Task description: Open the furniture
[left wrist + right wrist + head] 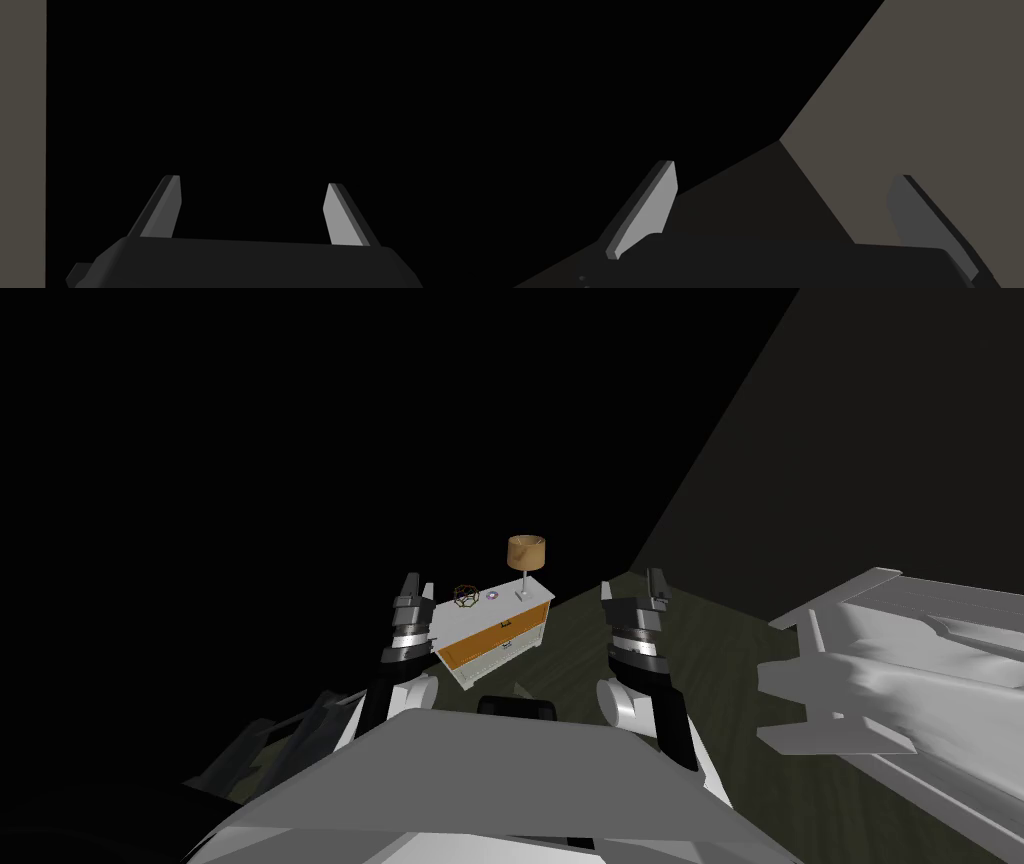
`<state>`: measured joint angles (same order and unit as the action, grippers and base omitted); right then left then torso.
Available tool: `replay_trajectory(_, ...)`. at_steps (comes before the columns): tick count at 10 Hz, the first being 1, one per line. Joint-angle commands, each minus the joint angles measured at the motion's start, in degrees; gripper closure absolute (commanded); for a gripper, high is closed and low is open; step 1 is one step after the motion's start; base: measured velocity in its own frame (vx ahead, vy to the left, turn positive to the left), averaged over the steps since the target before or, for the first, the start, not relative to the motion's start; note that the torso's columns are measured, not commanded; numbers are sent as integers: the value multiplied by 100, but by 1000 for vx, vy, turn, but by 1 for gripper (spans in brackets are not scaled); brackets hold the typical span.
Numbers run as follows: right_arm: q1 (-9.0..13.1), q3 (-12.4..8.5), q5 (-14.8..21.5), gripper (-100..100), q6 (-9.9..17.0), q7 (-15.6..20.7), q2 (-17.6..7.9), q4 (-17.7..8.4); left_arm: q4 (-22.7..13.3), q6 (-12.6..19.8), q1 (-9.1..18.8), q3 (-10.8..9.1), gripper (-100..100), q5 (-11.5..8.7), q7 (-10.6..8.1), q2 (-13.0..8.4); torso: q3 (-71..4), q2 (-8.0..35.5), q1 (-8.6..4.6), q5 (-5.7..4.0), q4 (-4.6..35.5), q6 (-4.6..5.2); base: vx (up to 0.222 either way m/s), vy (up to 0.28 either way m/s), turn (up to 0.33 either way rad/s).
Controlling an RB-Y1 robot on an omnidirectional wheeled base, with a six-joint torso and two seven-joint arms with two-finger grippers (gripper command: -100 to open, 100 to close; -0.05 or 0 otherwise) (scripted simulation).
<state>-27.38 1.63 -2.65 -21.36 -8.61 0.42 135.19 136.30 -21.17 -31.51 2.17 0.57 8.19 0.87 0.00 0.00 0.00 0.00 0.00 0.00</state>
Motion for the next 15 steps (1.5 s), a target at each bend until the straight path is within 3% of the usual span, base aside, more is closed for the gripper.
replay_trajectory(1,0,0,0,0,0,0,0,0,0,0,0,0,0,0,0,0,-467,232,0,0,235,0,0,0,0)
replay_trajectory(9,0,0,0,0,-1,0,0,2,2,-1,0,0,0,0,0,0,-7073,3539,0,0,3537,0,0,0,0)
replay_trajectory(10,0,0,0,0,-1,0,0,2,-97,-54,18,-15,-100,-30,-1,-221,-7919,3962,0,0,3960,0,14,-6,-1)
replay_trajectory(12,-1,0,0,0,0,0,0,-1,-329,-179,58,-53,-100,-100,-4,-513,-8428,4204,-1,0,4204,0,19,-14,-2)
replay_trajectory(15,-1,0,0,0,0,0,0,-1,-824,-484,153,-148,-100,-276,-8,-825,-8459,4224,-2,-1,4227,0,34,-26,-3)
